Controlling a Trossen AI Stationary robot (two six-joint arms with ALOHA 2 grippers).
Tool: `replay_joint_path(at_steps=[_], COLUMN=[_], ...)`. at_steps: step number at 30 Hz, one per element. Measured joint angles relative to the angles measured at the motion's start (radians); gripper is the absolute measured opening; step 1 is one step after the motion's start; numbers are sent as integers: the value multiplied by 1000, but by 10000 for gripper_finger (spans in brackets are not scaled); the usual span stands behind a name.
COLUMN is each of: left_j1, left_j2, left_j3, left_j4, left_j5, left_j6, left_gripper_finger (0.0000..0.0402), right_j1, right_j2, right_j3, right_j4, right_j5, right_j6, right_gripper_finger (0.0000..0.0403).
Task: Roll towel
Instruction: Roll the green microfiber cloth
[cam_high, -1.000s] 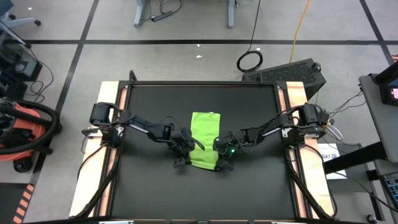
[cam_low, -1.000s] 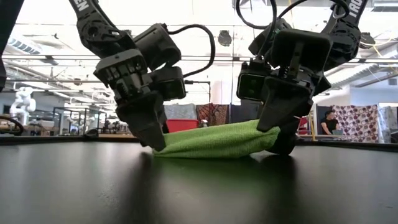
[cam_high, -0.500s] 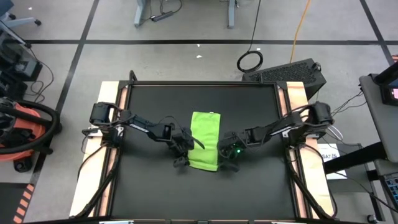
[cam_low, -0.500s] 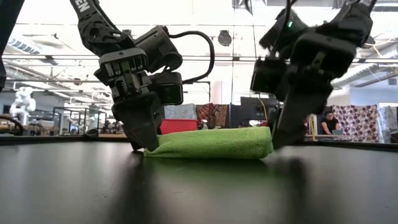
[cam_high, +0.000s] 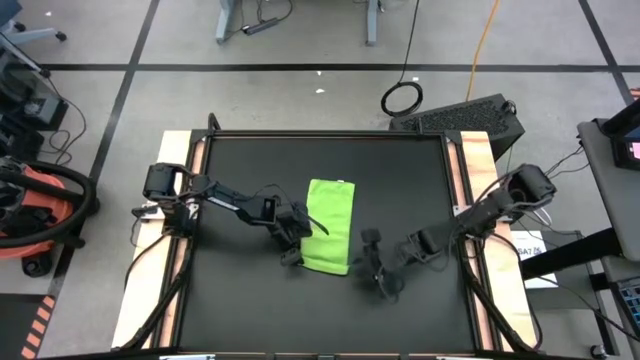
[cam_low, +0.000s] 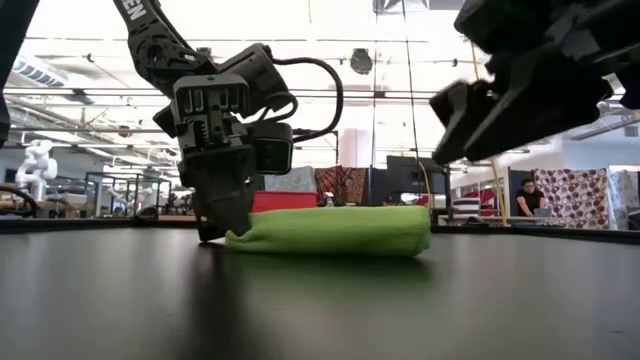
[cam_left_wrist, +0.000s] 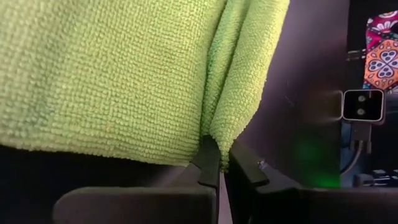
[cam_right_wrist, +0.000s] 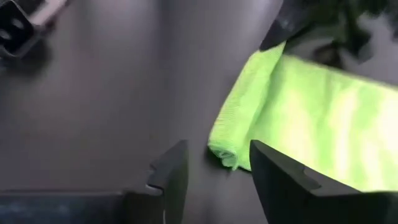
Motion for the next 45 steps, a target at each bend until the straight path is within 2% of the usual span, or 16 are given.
replay_joint_path(at_steps=[4,19,26,39,45], left_j1=[4,31,34,33,34], left_j2=[0,-1,-1,-1,-1], left_j3=[0,0,0,0,0], left_j4=[-23,-49,-54,-59,-52], left_j5=[10,21,20,15,12], left_j6=[-23,-86,-84,-77,-78], left_gripper_finger=[12,12,12,12,12], right_j1=[43,45,42,0,-17], right_j2=[31,304,329,334,371], right_j3=[43,234,243,243,245], right_j4=[-51,-55,-73,-103,-96], right_j5=[113,117,203,195,133], right_j6=[-68,-276,-253,-148,-58], right_gripper_finger=[160,160,160,160,149])
